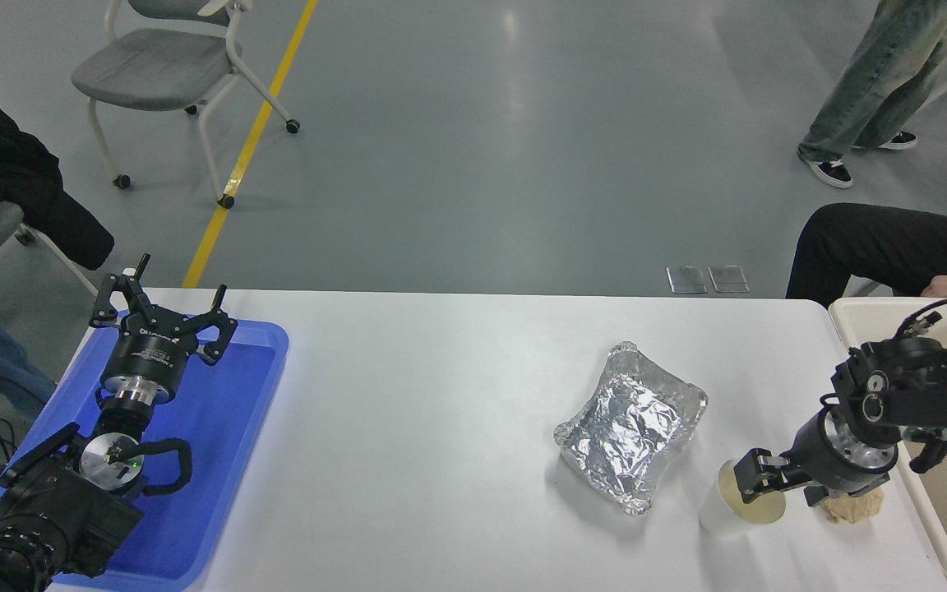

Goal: Pick up paper cup place in dustbin

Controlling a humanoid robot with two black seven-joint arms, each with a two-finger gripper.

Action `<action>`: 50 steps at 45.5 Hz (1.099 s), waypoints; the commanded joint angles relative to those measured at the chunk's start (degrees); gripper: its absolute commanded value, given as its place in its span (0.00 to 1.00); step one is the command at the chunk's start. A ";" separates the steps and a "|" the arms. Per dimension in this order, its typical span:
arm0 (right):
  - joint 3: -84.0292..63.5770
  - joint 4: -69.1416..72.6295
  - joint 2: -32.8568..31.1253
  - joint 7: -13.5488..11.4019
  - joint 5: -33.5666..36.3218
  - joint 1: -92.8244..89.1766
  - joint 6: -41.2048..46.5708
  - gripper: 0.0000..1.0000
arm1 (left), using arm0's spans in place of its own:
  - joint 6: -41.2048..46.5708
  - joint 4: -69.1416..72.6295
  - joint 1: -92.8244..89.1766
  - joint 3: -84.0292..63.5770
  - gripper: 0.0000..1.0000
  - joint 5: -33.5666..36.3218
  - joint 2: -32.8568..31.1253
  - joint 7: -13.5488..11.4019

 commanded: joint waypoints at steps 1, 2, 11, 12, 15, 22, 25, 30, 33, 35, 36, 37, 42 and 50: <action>0.60 -0.91 0.00 0.85 -1.81 -1.14 0.07 0.26 | 0.00 -0.03 0.07 -0.04 1.00 0.00 0.00 0.00; 0.60 -0.91 0.00 1.11 -1.81 -1.14 0.07 0.22 | 0.00 0.14 -0.01 -0.04 1.00 0.00 0.00 0.00; 0.69 -1.26 0.00 1.47 -1.81 -0.97 0.07 0.00 | 0.00 -0.03 -0.01 0.04 1.00 0.00 0.00 0.00; 0.69 -1.26 -0.09 1.47 -1.81 -0.88 0.07 0.00 | 0.00 -0.03 -0.01 -0.04 1.00 0.00 0.00 0.00; 0.69 -1.26 -0.09 1.47 -1.81 -0.53 -0.01 0.00 | 0.00 -0.03 -0.01 0.04 1.00 0.00 0.00 0.00; 0.60 -0.99 -0.35 1.47 -1.63 0.09 0.16 0.00 | 0.00 -0.03 -0.01 0.04 1.00 0.00 0.00 0.00; 0.52 -0.64 -0.52 1.47 -1.54 0.96 0.60 0.00 | 0.00 -0.03 -0.01 0.04 1.00 0.00 0.00 0.00; -0.19 0.67 -1.84 1.38 -1.19 3.60 0.95 0.00 | 0.00 -0.03 -0.01 0.04 1.00 0.00 -0.09 0.09; -0.62 2.08 -2.89 1.29 -0.93 6.14 2.26 0.00 | 0.00 -0.03 -0.01 0.04 1.00 0.00 -0.09 0.00; -1.41 3.22 -3.42 1.29 -0.75 8.34 3.49 0.00 | 0.00 -0.03 -0.01 0.04 1.00 0.00 -0.09 0.09; -1.94 3.83 -3.69 1.29 -0.67 9.66 4.11 0.00 | 0.00 0.14 -0.01 0.04 1.00 0.00 -0.09 0.09; -2.64 4.54 -3.95 1.29 -0.67 10.97 4.55 0.00 | 0.00 -0.03 -0.01 0.04 1.00 0.00 -0.09 0.09; -6.94 8.67 -5.62 0.85 1.00 19.49 5.78 0.00 | 0.00 -0.03 -0.01 0.04 1.00 0.00 -0.09 0.09; -15.55 15.43 -5.80 0.59 5.39 36.62 9.73 0.00 | 0.00 -0.03 -0.01 0.04 1.00 0.00 -0.09 0.09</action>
